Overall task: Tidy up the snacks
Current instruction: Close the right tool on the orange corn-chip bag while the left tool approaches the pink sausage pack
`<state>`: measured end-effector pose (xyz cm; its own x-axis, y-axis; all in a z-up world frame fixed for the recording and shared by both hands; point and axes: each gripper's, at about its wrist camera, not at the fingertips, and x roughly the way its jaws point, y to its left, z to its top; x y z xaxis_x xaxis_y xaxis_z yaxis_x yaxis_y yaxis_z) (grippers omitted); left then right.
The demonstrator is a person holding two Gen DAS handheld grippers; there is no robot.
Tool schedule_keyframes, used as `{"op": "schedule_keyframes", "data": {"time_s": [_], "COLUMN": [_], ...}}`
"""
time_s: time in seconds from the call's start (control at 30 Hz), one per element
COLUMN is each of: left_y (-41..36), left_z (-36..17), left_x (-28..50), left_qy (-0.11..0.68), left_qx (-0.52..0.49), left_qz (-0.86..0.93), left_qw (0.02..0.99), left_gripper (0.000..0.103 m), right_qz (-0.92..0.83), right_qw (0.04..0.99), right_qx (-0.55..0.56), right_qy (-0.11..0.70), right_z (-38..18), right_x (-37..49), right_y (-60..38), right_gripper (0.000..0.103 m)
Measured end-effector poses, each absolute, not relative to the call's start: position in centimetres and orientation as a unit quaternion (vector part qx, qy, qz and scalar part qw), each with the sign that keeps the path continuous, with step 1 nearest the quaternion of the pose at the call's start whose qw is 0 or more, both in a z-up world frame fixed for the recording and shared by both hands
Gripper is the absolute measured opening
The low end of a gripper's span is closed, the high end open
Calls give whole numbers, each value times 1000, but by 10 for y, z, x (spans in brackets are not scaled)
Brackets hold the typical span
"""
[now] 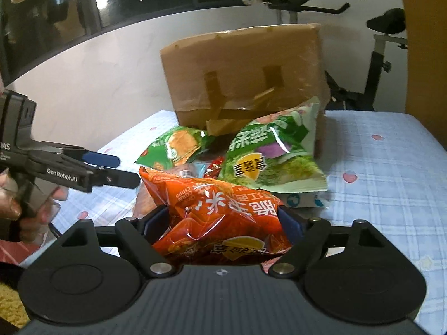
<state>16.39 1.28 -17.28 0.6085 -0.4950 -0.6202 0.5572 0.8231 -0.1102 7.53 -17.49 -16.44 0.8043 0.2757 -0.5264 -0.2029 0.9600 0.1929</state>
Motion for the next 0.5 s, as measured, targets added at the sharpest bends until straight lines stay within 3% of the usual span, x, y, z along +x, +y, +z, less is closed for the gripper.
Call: {"op": "schedule_keyframes", "data": {"time_s": [0.5], "left_y": [-2], "left_z": [-202], "left_x": [184], "left_qy": [346], "left_qx": [118], "left_qz": [-331], "left_qw": [870], "left_gripper": [94], "right_qz": [98], "right_qw": [946], "right_qx": [88], "right_qy": [295], "right_z": [-168], "right_x": [81], "right_y": [-182], "right_gripper": [84]}}
